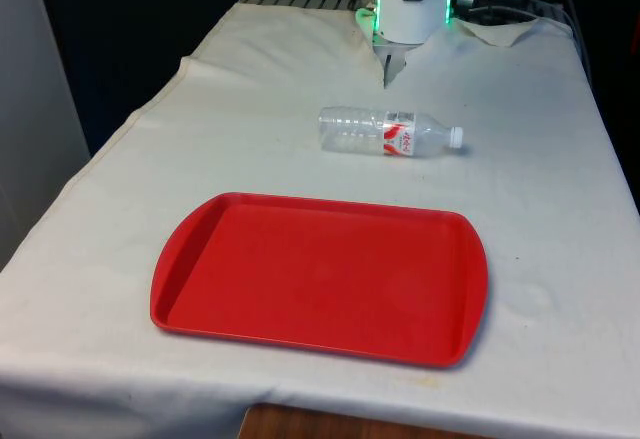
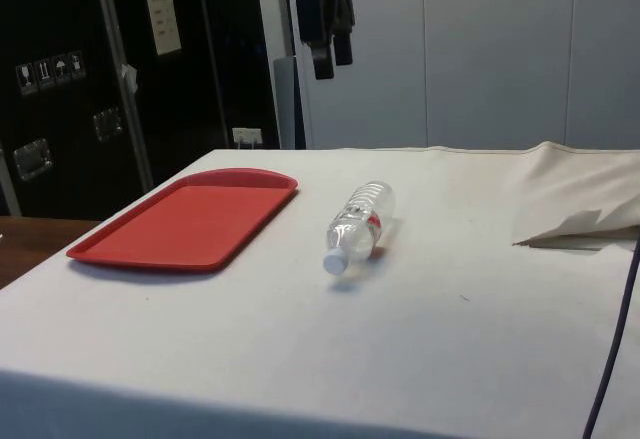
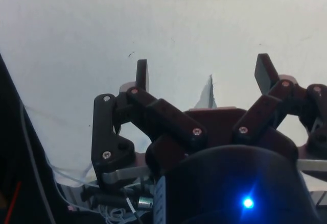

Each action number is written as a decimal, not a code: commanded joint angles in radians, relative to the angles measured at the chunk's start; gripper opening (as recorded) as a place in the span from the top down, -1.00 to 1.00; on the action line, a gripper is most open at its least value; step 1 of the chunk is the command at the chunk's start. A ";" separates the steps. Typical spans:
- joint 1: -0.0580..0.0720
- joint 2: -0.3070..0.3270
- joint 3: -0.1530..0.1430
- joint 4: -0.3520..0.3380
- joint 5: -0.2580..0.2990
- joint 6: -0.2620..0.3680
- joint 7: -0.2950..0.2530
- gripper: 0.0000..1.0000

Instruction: Place the bottle upright on the tray.

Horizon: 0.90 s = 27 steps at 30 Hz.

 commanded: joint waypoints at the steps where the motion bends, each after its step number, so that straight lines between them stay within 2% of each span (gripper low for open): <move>1: 0.000 -0.005 0.001 -0.014 0.001 0.016 0.008 -1.00; 7: 0.002 -0.002 0.004 -0.040 0.001 0.037 0.027 -1.00; 8: 0.001 0.000 0.002 -0.033 0.001 0.027 0.016 -1.00; 12: 0.003 -0.002 0.011 -0.046 0.000 0.037 0.041 -1.00; 24: 0.004 0.006 0.014 -0.053 -0.001 0.045 0.042 -1.00; 25: 0.002 0.004 0.011 -0.047 0.001 0.029 0.035 -1.00; 27: 0.004 0.009 0.017 -0.056 -0.002 0.051 0.045 -1.00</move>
